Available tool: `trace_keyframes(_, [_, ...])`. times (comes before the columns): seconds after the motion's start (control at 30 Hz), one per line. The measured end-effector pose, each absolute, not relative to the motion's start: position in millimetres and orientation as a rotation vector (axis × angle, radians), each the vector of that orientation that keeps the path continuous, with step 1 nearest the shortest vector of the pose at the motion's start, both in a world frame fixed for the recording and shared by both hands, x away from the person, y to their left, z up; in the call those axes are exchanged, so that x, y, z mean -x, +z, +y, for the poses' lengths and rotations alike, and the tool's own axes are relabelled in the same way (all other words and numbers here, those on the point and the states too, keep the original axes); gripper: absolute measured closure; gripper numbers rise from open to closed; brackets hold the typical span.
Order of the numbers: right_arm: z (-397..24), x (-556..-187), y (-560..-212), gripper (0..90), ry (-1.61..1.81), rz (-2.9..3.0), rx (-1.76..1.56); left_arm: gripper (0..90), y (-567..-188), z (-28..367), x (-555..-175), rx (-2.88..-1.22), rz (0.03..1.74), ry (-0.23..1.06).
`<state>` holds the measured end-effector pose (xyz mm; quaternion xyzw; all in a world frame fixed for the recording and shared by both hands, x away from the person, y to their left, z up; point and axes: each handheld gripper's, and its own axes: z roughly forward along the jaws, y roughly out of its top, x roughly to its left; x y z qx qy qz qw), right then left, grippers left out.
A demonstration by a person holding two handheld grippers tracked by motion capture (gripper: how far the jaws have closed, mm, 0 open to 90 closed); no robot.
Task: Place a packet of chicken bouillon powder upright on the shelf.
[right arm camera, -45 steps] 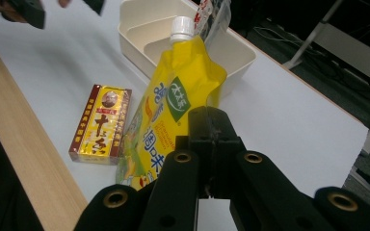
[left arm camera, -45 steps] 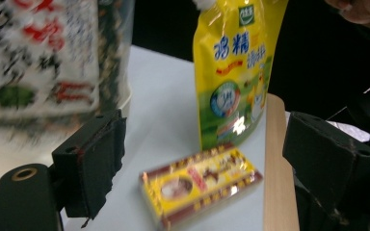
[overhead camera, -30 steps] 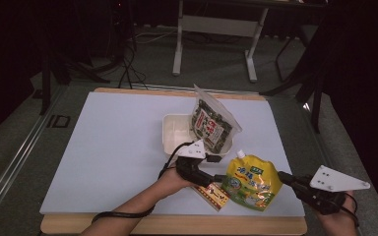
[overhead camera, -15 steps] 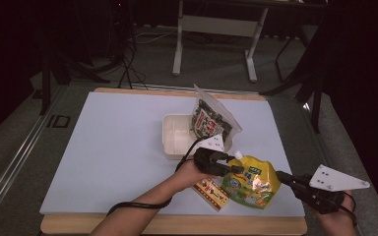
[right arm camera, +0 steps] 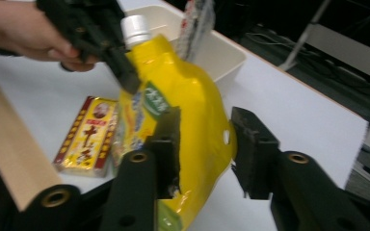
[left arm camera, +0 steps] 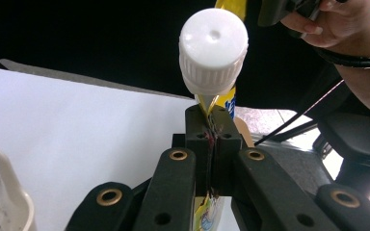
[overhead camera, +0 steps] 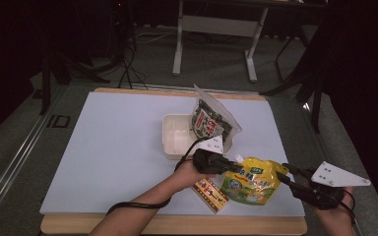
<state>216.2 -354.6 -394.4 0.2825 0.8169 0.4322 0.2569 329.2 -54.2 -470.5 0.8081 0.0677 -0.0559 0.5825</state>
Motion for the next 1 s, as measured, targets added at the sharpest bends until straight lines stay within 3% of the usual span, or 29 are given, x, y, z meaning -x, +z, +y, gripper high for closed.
trace_keyframes(0.13, [-356,-224,-399,52.5,1.183,2.233,-0.795,89.0,-471,-54,-328,-1.885,0.137,-0.128])
trace_keyframes(0.23, [-355,-234,-406,52.3,1.182,2.277,-0.826,89.0,-471,-54,-327,-1.883,0.126,-0.118])
trace_keyframes(0.37, [-354,-240,-412,58.4,1.175,2.309,-0.843,89.0,-471,-54,-327,-1.878,0.112,-0.112])
trace_keyframes(0.43, [-353,-244,-416,69.7,1.18,2.358,-0.833,89.0,-472,-53,-328,-1.875,0.118,-0.114])
trace_keyframes(0.63, [-351,-243,-413,89.2,1.176,2.41,-0.802,88.9,-472,-54,-329,-1.877,0.125,-0.124])
trace_keyframes(1.0, [-348,-231,-392,90.0,1.232,2.403,-0.807,87.9,-459,-47,-329,-1.829,0.103,-0.139])
